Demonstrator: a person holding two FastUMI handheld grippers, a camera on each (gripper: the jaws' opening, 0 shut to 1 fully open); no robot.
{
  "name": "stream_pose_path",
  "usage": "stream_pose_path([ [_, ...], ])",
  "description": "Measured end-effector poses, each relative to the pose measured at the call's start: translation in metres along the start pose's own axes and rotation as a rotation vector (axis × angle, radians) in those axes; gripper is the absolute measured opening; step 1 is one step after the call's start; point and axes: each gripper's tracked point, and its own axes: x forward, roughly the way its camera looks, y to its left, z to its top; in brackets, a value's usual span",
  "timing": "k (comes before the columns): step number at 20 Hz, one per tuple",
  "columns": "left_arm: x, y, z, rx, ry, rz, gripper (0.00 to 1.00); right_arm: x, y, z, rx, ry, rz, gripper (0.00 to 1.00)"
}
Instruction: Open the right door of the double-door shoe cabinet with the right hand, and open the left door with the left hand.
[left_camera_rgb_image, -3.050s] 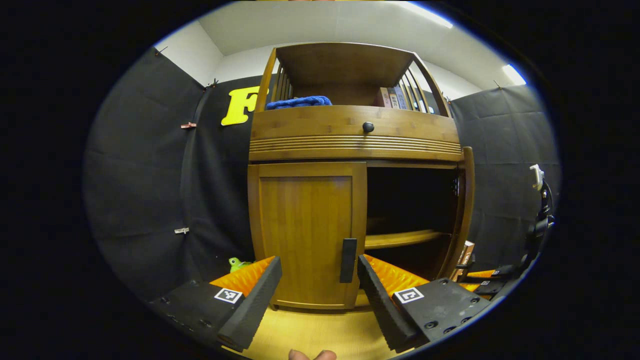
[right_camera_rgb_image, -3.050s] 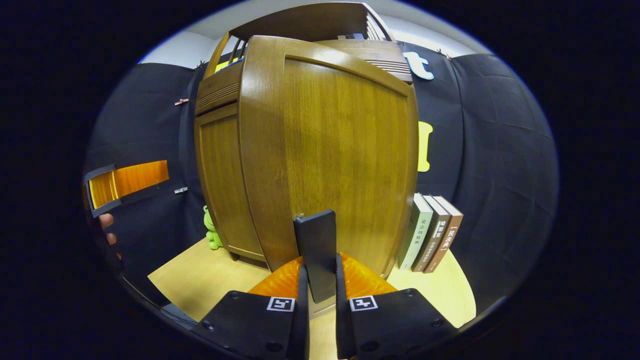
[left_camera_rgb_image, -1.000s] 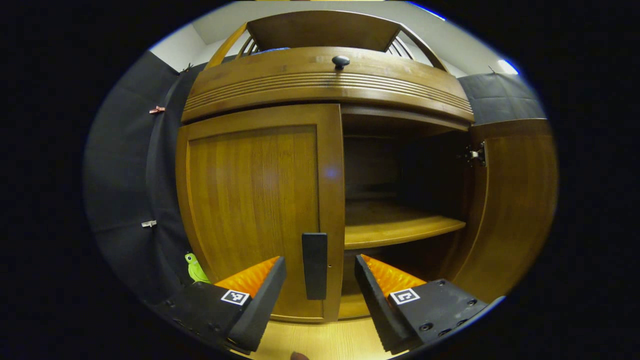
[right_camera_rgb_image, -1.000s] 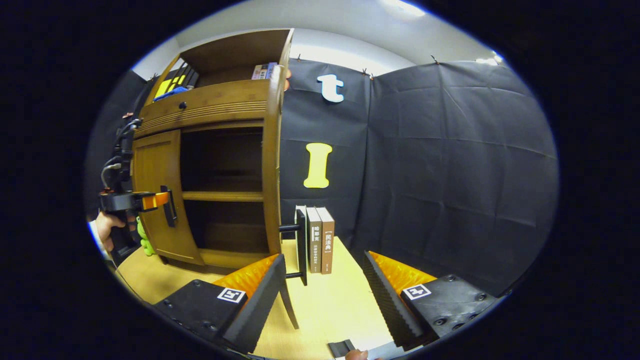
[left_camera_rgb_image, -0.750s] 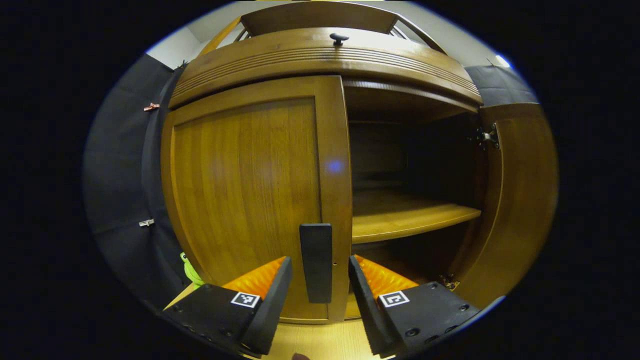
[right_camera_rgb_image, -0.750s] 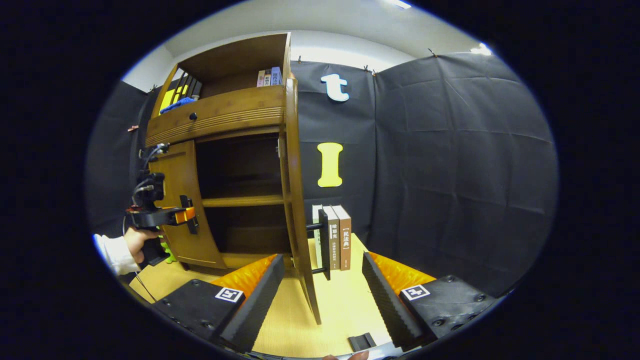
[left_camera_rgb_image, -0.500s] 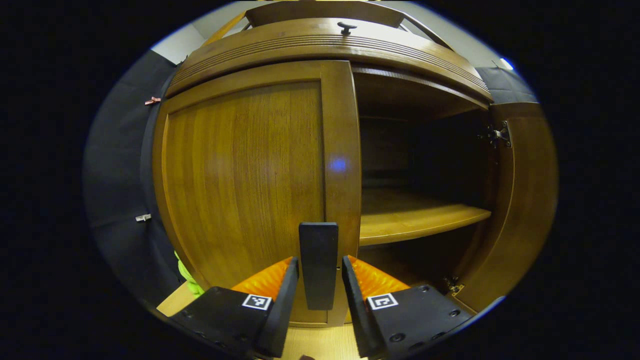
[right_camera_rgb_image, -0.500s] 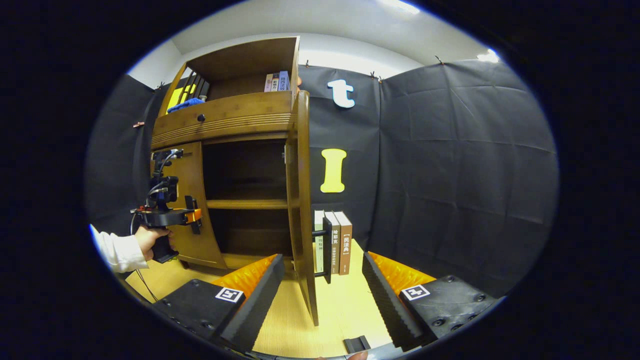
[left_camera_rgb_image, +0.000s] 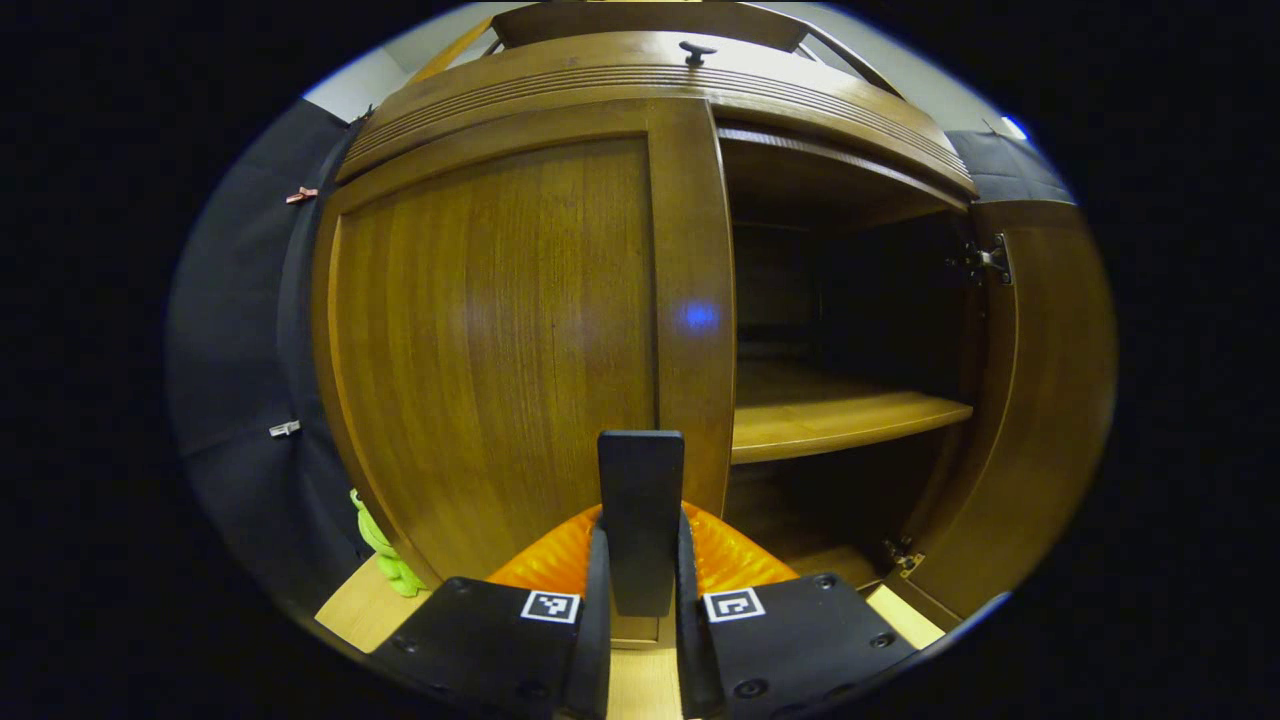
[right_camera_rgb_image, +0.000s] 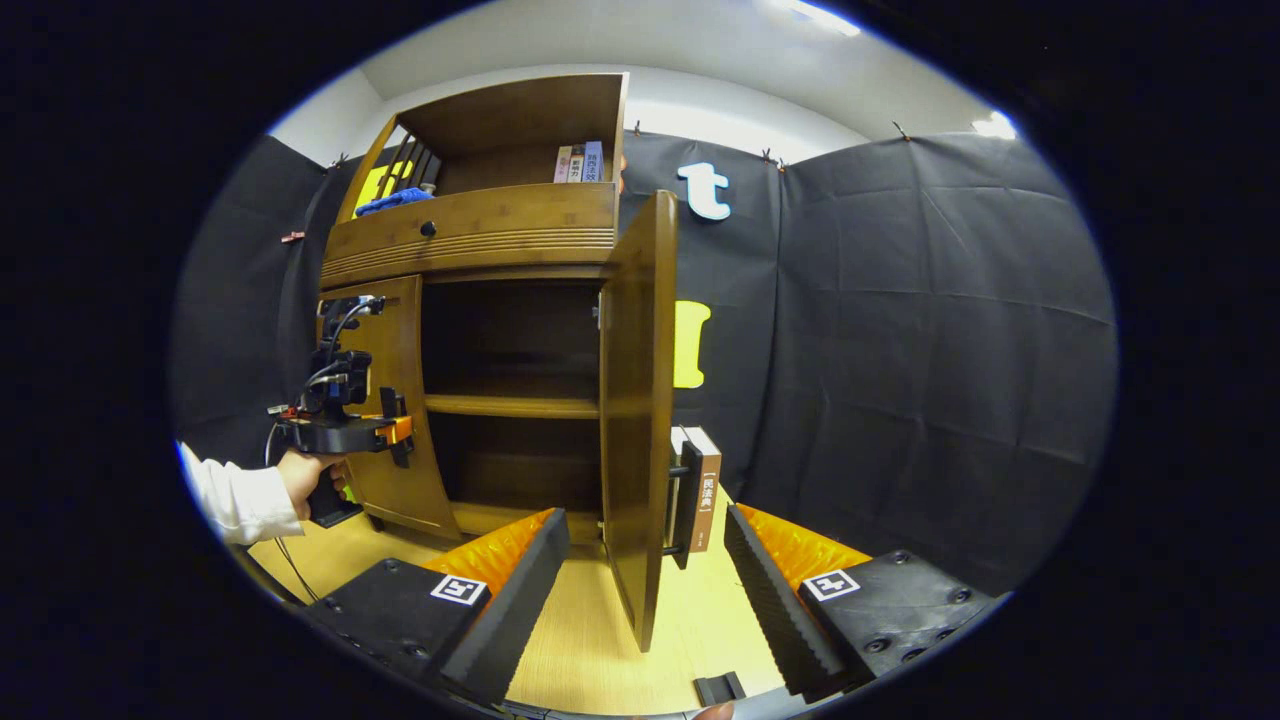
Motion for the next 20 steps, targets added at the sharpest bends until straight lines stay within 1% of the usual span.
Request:
stream_pose_path([
  [5,-0.049,0.013,-0.011,-0.011,0.004,-0.036,0.31,0.003,0.031,0.001,-0.018,0.006,0.028,0.99],
  [10,-0.093,0.037,-0.021,-0.019,0.015,-0.053,0.3,0.006,0.063,0.005,-0.02,-0.009,0.051,0.99],
  [11,-0.1,0.042,-0.022,-0.02,0.018,-0.053,0.29,0.007,0.07,0.007,-0.02,-0.011,0.056,0.99],
  [12,-0.107,0.047,-0.024,-0.018,0.019,-0.053,0.29,0.007,0.075,0.005,-0.019,-0.012,0.06,0.96],
  [13,-0.115,0.054,-0.026,-0.015,0.018,-0.054,0.29,0.007,0.082,0.004,-0.017,-0.01,0.065,0.99],
  [16,-0.133,0.071,-0.028,-0.011,0.016,-0.051,0.28,0.008,0.098,0.005,-0.005,-0.009,0.077,0.99],
  [20,-0.156,0.1,-0.035,-0.021,0.015,-0.029,0.27,0.01,0.122,0.004,0.01,-0.009,0.091,0.99],
])
